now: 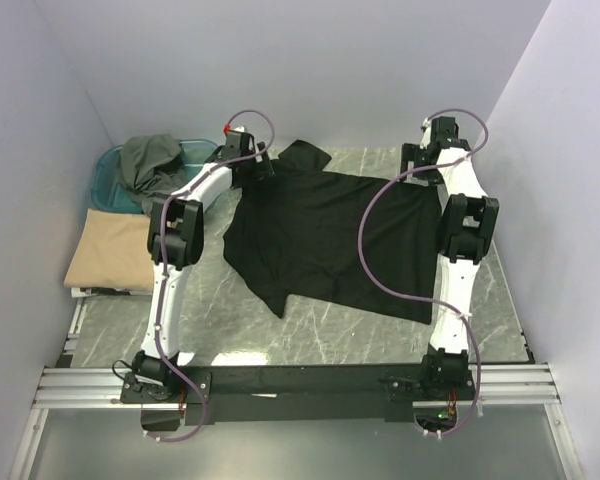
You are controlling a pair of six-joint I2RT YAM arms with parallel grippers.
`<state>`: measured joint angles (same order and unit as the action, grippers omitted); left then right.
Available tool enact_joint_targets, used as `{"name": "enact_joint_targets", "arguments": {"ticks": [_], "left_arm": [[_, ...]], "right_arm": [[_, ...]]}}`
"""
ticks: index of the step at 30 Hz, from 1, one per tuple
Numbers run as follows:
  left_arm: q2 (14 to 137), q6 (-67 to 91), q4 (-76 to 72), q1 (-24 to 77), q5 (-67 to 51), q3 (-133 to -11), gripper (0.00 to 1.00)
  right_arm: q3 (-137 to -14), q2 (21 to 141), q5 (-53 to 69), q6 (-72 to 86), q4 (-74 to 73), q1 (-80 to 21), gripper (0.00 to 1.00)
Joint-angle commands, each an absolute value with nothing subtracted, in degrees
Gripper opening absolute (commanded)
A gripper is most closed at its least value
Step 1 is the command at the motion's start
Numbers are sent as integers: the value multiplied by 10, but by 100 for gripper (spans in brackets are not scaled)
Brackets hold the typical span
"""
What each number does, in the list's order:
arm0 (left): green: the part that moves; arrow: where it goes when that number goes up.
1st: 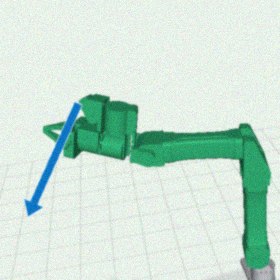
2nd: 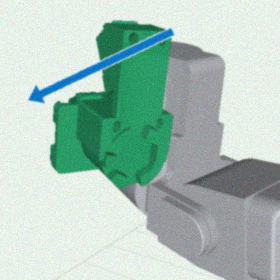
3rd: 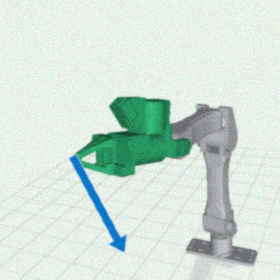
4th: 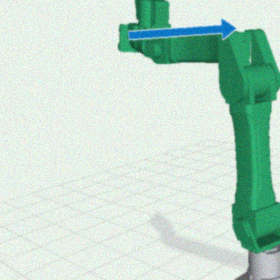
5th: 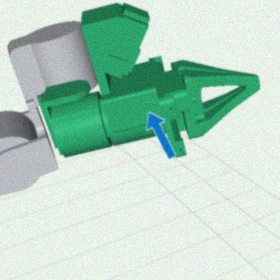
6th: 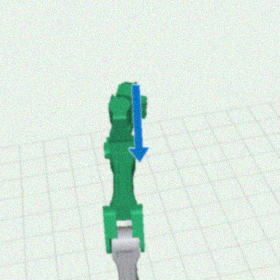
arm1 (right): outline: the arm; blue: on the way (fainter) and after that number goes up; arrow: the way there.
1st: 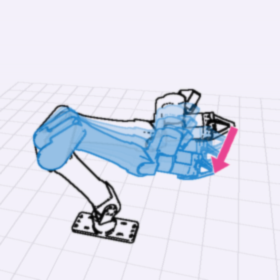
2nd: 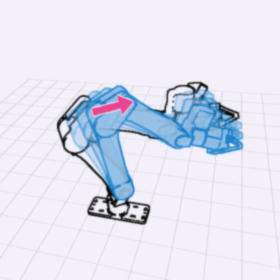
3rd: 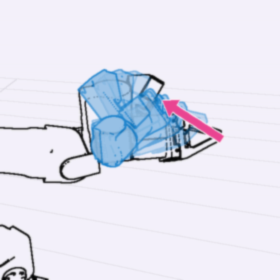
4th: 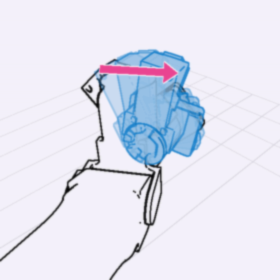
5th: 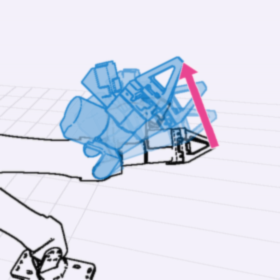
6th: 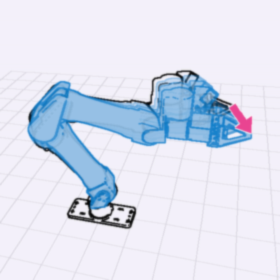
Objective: Fold and stack the t-shirts
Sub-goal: Flatten the tshirt out
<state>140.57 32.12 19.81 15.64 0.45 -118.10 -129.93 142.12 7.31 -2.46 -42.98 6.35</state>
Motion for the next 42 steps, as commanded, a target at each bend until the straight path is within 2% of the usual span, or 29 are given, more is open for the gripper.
{"name": "enact_joint_targets", "arguments": {"ticks": [1,4,10,11,14,17,21,23,27,32,35,36,41,42], "left_arm": [[1351,308,196,158,-40,-1187,99],[1268,309,187,170,-19,-1124,99],[1046,363,149,195,34,-876,99],[1016,374,146,203,41,-803,99],[908,422,142,232,73,-662,99],[823,473,156,279,102,-543,99],[741,537,142,308,90,-413,99],[713,556,131,308,85,-351,95],[719,571,94,309,69,-315,78],[761,563,51,309,43,-333,66],[791,557,51,312,30,-352,48],[800,556,56,315,29,-356,36],[802,563,107,339,81,-381,16],[806,564,111,341,87,-384,4]], "right_arm": [[-1313,1305,7,-15,-381,55,98],[-1268,1227,4,-6,-374,42,99],[-1007,1024,-95,73,-321,-46,99],[-967,997,-100,94,-297,-60,99],[-779,902,-55,167,-244,-104,99],[-671,835,15,221,-209,-133,99],[-596,793,41,216,-206,-191,99],[-567,784,54,220,-215,-216,99],[-513,749,56,232,-209,-229,99],[-462,701,40,237,-212,-229,99],[-450,665,9,238,-230,-229,99],[-448,649,1,239,-235,-229,99],[-437,617,-23,236,-255,-229,100],[-435,612,-25,236,-255,-229,100]]}}
